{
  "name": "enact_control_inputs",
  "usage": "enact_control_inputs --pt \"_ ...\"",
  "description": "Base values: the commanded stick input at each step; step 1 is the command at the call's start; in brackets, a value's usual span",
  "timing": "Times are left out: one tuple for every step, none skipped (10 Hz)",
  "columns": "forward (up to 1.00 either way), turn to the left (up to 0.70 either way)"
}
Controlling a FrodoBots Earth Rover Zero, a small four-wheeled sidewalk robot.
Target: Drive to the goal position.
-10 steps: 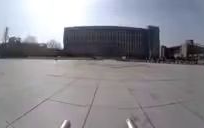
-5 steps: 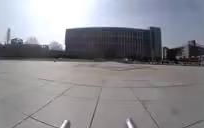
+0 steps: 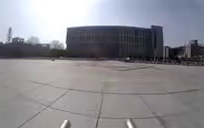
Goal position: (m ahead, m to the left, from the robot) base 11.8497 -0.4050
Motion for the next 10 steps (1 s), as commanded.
enact_control_inputs --pt "1.0 0.0" --pt "1.0 0.0" --pt "1.0 0.0" --pt "1.0 0.0" --pt "1.0 0.0" --pt "1.0 0.0" --pt "0.92 0.0" --pt "0.79 0.0" --pt "0.65 0.0" --pt "0.51 0.0"
